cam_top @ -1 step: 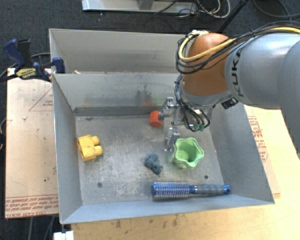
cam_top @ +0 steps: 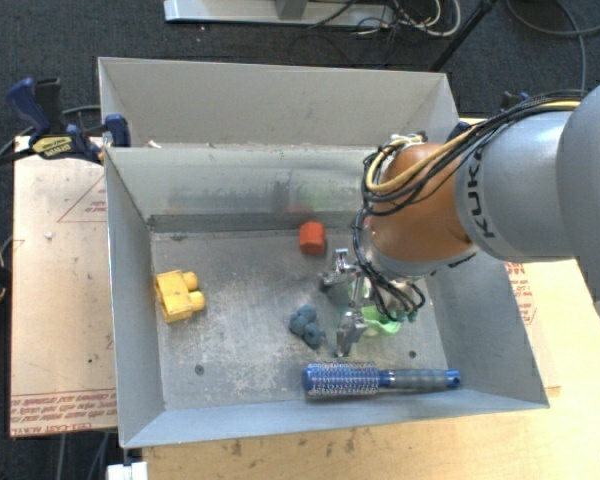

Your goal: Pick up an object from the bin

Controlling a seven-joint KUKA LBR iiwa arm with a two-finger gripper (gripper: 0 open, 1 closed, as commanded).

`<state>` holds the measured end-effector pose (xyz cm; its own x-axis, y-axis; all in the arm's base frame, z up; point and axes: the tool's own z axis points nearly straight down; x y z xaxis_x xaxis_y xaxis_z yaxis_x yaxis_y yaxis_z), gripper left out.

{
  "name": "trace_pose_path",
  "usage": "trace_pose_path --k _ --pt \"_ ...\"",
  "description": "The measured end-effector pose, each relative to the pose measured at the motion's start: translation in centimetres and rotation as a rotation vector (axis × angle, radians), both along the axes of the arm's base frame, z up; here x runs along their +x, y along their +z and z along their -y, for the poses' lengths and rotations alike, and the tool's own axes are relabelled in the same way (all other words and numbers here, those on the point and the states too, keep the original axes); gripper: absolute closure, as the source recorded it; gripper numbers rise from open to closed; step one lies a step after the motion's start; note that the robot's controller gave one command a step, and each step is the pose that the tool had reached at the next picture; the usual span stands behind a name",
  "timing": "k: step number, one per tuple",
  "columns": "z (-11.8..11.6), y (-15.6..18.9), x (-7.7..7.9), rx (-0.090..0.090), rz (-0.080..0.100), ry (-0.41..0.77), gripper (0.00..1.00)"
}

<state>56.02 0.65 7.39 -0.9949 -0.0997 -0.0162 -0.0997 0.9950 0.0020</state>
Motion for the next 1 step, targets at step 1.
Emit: trace_pose_path --k 1 --pt "-2.37 0.28 -3.64 0.002 0.012 -0.266 0.0"
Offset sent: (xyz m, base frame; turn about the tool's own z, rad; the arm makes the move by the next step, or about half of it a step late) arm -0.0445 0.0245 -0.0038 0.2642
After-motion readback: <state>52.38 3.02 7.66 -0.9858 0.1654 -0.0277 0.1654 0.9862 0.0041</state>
